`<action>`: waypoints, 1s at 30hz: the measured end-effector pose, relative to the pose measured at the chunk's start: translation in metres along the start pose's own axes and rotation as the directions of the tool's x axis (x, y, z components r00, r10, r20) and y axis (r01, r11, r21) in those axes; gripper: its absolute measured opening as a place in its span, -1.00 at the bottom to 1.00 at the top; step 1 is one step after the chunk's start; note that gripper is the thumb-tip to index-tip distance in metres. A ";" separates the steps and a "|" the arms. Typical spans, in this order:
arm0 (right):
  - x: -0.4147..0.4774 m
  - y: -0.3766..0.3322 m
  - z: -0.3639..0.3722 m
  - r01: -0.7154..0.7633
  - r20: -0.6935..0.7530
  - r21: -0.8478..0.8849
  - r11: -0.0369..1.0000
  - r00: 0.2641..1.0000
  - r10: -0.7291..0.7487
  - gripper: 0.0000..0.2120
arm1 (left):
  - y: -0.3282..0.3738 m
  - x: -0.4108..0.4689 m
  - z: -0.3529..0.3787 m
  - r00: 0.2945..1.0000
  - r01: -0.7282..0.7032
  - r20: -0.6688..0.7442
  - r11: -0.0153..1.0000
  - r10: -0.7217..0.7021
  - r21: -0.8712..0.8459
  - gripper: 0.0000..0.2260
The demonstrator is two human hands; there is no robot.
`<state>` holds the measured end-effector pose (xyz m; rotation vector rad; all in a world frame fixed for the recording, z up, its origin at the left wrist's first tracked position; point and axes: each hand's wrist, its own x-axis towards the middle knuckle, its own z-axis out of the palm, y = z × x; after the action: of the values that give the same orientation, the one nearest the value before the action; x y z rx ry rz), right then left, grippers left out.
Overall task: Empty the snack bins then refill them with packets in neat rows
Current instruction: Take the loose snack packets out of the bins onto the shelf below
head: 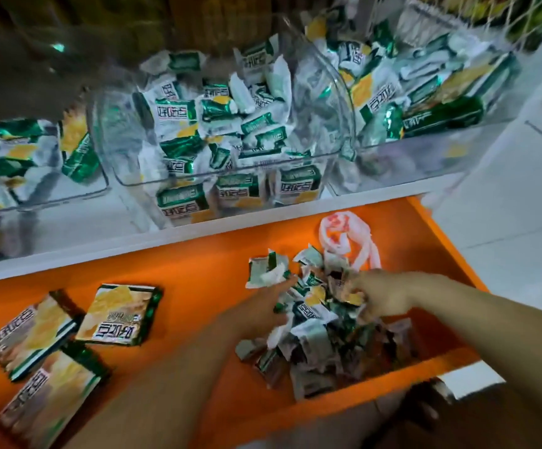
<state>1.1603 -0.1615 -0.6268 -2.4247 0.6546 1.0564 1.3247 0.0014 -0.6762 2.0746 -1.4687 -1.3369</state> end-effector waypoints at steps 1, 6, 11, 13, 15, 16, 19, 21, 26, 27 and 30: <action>0.000 -0.001 -0.004 0.008 0.000 0.023 1.000 1.000 -0.008 -0.48 | 0.000 0.004 0.000 0.999 -0.020 0.028 1.000 0.020 -0.006 -0.35; -0.019 -0.018 -0.023 0.076 -0.131 0.009 0.997 0.989 -0.075 -0.56 | 0.007 -0.006 -0.017 0.998 -0.067 0.021 0.997 0.067 0.022 -0.42; -0.049 -0.070 -0.049 0.233 -0.435 0.039 0.972 0.880 -0.193 -0.69 | 0.028 -0.069 -0.057 0.928 -0.177 -0.291 0.961 0.235 0.213 -0.61; -0.064 -0.098 -0.062 0.317 -0.556 0.055 0.947 0.797 -0.234 -0.73 | 0.030 -0.105 -0.076 0.872 -0.183 -0.395 0.942 0.288 0.282 -0.64; -0.079 -0.129 -0.077 0.402 -0.635 0.051 0.914 0.719 -0.281 -0.76 | 0.025 -0.141 -0.095 0.813 -0.145 -0.488 0.922 0.317 0.358 -0.66; -0.085 -0.148 -0.085 0.444 -0.664 0.032 0.895 0.679 -0.313 -0.78 | 0.020 -0.163 -0.106 0.780 -0.113 -0.537 0.916 0.322 0.385 -0.66; -0.097 -0.191 -0.110 0.526 -0.729 -0.036 0.850 0.568 -0.383 -0.83 | 0.004 -0.211 -0.131 0.656 -0.014 -0.681 0.907 0.326 0.421 -0.69; -0.098 -0.224 -0.125 0.543 -0.740 -0.111 0.832 0.514 -0.434 -0.83 | -0.013 -0.245 -0.148 0.540 0.093 -0.778 0.896 0.320 0.433 -0.73; -0.071 -0.296 -0.159 0.547 -0.695 -0.242 0.801 0.478 -0.536 -0.76 | -0.062 -0.292 -0.179 0.311 0.309 -0.930 0.904 0.196 0.294 -0.74; -0.061 -0.309 -0.166 0.547 -0.685 -0.239 0.803 0.491 -0.538 -0.73 | -0.070 -0.296 -0.183 0.298 0.332 -0.942 0.908 0.155 0.254 -0.73; -0.026 -0.339 -0.182 0.547 -0.627 -0.185 0.816 0.574 -0.527 -0.62 | -0.084 -0.301 -0.192 0.298 0.365 -0.953 0.916 0.058 0.170 -0.72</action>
<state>1.4393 0.0195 -0.4315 -2.6766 0.0621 -0.0904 1.5094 0.2422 -0.4705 2.4945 -0.9170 0.3702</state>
